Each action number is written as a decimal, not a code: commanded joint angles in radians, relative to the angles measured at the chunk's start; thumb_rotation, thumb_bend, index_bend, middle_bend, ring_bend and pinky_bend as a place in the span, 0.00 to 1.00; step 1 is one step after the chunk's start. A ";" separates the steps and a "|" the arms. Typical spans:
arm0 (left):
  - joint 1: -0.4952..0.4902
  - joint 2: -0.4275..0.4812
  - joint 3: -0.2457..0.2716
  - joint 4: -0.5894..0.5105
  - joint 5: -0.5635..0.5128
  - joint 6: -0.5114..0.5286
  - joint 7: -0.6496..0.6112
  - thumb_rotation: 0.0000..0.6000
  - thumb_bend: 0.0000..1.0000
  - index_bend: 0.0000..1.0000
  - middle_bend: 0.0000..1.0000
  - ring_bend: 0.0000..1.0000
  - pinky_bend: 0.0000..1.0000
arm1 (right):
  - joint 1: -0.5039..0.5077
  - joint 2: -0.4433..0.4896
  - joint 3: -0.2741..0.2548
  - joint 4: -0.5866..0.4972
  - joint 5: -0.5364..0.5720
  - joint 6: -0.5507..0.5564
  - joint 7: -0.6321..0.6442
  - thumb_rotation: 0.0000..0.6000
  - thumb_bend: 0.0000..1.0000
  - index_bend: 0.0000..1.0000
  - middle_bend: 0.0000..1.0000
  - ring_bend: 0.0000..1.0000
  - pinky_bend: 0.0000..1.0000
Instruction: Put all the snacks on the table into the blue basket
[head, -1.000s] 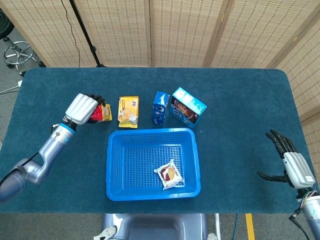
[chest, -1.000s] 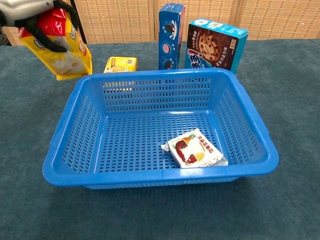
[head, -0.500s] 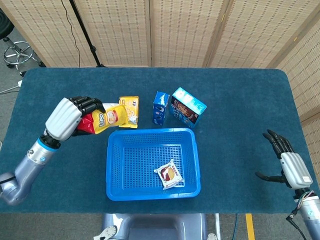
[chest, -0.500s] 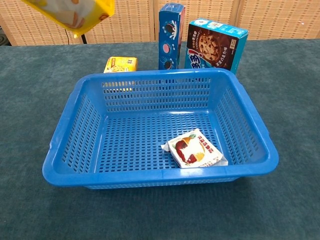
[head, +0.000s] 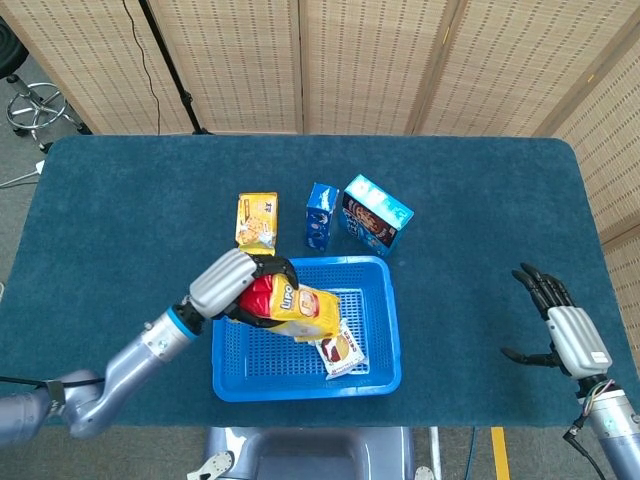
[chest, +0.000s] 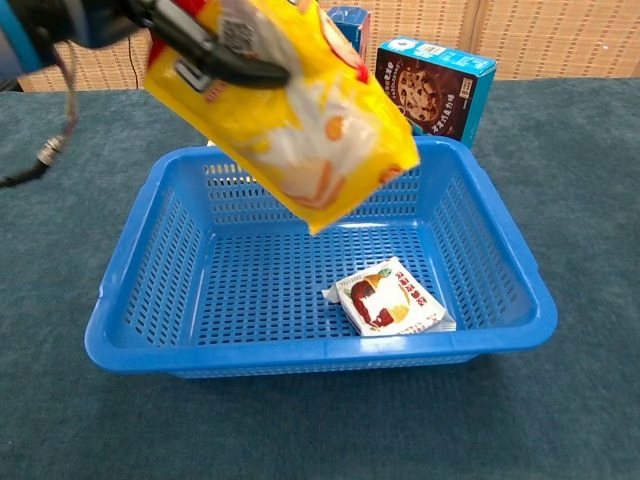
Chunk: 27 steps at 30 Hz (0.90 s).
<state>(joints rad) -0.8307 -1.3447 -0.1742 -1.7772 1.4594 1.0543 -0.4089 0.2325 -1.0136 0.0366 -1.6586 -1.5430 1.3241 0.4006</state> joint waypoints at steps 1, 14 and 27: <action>-0.065 -0.131 -0.039 0.020 -0.142 -0.105 0.004 1.00 0.50 0.64 0.64 0.64 0.72 | -0.001 0.000 -0.001 0.003 0.002 -0.002 0.002 1.00 0.00 0.00 0.00 0.00 0.00; -0.128 -0.084 0.003 0.045 -0.188 -0.220 0.263 1.00 0.05 0.00 0.00 0.00 0.00 | -0.004 0.000 -0.002 0.016 0.007 -0.008 0.001 1.00 0.00 0.00 0.00 0.00 0.00; -0.004 0.133 -0.031 0.123 -0.139 -0.052 0.262 1.00 0.05 0.00 0.00 0.00 0.00 | 0.004 -0.011 -0.002 0.006 -0.002 -0.018 -0.018 1.00 0.00 0.00 0.00 0.00 0.00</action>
<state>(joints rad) -0.8484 -1.2407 -0.2015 -1.6752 1.3211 1.0157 -0.1466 0.2366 -1.0246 0.0348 -1.6520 -1.5456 1.3061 0.3830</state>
